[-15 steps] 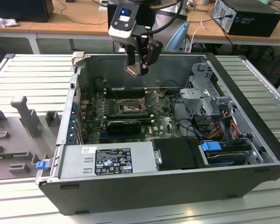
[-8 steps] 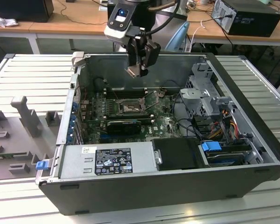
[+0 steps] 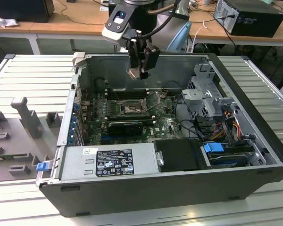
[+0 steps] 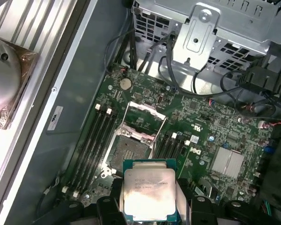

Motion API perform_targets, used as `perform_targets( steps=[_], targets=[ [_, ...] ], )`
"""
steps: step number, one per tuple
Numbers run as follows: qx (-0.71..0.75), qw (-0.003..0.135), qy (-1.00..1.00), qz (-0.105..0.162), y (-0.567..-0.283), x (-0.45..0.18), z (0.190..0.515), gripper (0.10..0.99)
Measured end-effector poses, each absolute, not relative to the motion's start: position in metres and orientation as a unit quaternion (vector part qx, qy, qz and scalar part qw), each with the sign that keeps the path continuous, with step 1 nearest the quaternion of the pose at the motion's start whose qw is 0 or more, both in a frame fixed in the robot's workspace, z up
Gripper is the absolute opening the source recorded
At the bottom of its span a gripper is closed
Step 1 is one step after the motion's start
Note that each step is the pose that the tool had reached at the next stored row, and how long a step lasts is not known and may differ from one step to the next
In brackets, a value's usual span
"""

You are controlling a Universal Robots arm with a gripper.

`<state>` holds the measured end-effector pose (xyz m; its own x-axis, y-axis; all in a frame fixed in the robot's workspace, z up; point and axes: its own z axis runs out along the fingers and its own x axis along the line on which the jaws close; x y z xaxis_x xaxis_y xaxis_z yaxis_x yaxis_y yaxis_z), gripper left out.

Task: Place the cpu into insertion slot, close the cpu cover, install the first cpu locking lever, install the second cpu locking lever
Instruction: 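Place the cpu into insertion slot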

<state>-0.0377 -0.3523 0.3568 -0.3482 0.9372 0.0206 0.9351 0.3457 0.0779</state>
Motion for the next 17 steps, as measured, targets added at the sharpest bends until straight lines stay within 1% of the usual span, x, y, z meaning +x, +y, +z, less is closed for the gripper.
perform_targets(
  steps=[17],
  targets=[
    [0.628,0.017,0.777,0.037,-0.3523,-0.0377,0.353,0.529]
  ],
)
